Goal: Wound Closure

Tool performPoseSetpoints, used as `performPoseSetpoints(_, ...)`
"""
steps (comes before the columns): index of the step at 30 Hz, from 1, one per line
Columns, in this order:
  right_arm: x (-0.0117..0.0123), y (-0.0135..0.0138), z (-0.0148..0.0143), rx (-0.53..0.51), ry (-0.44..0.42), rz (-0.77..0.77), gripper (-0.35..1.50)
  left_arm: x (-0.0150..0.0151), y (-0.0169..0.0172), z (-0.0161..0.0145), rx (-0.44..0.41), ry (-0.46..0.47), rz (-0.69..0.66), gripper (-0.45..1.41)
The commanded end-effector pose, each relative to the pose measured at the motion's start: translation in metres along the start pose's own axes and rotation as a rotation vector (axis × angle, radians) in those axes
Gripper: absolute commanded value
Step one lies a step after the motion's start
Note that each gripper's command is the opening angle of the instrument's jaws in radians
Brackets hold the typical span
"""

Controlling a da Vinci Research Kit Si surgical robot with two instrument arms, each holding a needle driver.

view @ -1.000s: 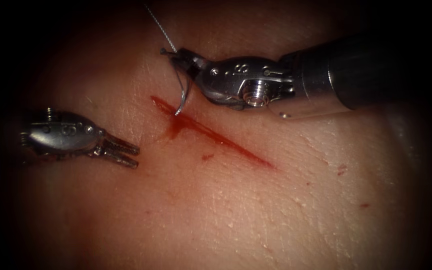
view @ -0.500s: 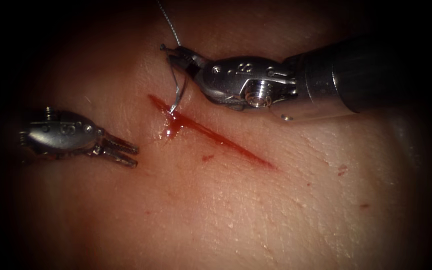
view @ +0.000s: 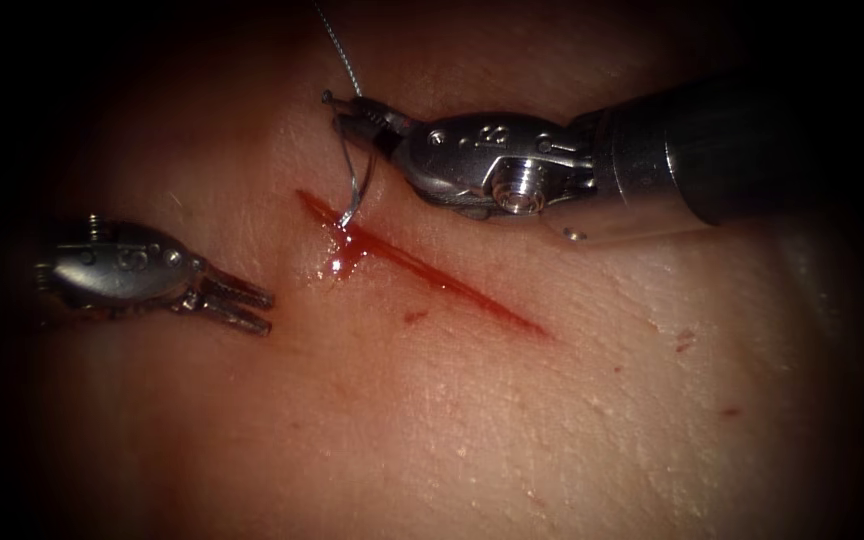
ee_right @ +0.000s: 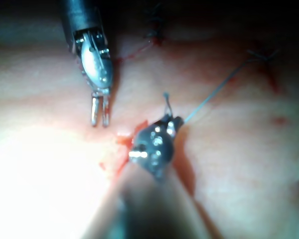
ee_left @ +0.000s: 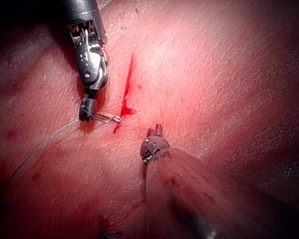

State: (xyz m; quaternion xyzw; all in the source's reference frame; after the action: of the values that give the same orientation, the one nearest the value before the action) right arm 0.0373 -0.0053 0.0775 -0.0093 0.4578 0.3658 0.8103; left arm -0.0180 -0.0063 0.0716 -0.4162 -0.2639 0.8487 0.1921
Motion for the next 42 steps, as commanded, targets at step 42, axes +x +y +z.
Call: performPoseSetpoints(42,-0.0007,-0.0018,0.0004,0.103,0.032,0.234,-0.35,-0.0004,0.0000,0.0008,-0.003,0.000,0.000,-0.16)
